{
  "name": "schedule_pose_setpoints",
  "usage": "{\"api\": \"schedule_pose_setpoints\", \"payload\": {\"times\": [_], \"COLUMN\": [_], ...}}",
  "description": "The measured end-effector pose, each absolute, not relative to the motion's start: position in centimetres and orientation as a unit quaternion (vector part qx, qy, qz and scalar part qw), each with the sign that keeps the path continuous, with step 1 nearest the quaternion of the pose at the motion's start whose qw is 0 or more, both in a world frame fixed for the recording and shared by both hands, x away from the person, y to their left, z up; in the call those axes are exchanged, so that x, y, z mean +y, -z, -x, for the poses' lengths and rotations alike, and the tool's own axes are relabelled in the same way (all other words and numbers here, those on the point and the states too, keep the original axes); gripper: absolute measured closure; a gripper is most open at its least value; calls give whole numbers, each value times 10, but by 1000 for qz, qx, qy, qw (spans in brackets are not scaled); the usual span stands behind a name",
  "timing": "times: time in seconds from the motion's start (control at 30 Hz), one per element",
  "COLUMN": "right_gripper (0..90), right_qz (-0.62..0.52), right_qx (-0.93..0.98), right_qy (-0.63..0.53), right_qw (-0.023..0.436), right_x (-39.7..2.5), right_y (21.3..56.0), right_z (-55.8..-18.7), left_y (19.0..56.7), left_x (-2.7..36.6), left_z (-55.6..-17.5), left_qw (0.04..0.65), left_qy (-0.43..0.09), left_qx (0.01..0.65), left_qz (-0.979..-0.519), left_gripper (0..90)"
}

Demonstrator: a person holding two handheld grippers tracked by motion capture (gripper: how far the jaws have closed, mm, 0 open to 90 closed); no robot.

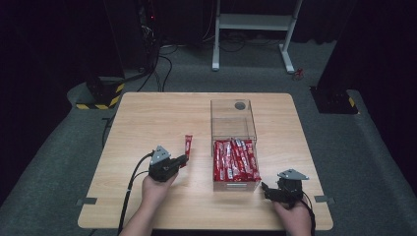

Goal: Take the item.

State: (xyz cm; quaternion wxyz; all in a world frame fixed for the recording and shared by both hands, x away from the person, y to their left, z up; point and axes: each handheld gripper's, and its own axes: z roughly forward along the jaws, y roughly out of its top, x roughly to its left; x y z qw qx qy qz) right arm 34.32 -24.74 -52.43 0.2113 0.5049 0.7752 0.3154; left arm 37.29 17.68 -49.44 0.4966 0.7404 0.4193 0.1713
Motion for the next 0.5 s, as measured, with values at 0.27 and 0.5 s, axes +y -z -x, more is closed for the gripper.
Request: {"api": "schedule_pose_setpoints", "payload": {"times": [0.27, 0.5], "right_gripper": [126, 126], "right_qz": [-504, -504], "right_qx": [775, 775], "right_qy": [-315, -315], "right_qw": [212, 212], "right_x": [-247, -247], "right_y": [524, 524], "right_z": [-343, -343], "left_y": [506, 514], "left_x": [174, 172], "left_z": [-377, -380], "left_qw": [480, 459], "left_qy": [-167, -165], "left_qx": [425, 433], "left_qz": [-749, -758], "left_gripper": [900, 900]}}
